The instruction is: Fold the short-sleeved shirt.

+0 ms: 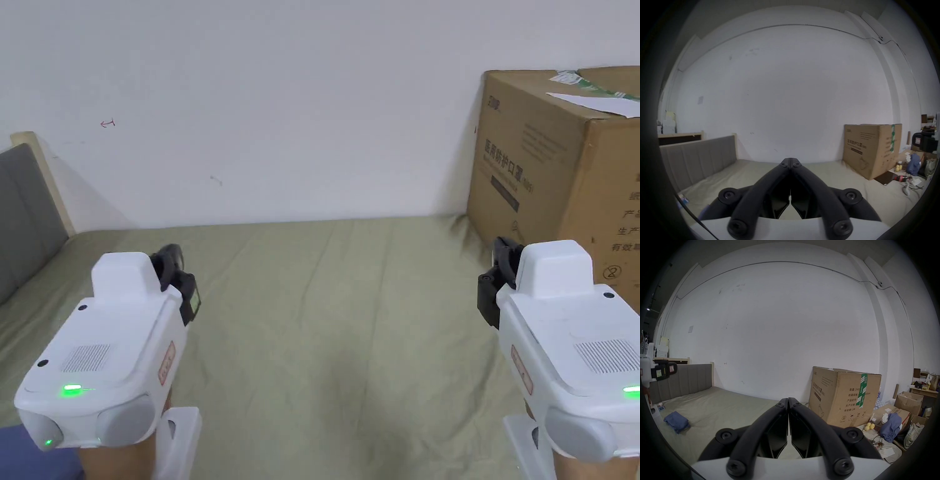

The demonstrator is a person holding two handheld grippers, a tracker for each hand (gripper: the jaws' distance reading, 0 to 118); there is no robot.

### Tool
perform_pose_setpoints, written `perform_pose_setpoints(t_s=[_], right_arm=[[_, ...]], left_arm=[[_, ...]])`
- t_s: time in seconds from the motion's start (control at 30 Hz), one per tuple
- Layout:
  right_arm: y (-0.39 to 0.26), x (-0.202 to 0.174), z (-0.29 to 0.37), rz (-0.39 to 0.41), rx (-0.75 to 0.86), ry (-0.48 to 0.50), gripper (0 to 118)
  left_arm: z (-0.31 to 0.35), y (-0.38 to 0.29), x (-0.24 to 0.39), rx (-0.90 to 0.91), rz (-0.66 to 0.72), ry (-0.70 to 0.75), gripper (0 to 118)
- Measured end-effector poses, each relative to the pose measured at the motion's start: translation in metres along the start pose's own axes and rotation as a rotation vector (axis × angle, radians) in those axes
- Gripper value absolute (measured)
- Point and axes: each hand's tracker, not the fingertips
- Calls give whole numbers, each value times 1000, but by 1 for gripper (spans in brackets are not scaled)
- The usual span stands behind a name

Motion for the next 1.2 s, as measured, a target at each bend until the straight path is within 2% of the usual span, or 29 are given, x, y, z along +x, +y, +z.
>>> perform_pose_setpoints(t_s=[0.27, 1.2], right_arm=[[-5, 2, 2, -7, -10, 1, 0], [-4, 1, 6, -12, -7, -2, 0]], left_arm=[[-2, -19, 19, -11, -65, -9, 0], [-3, -22, 21, -24, -71, -24, 0]])
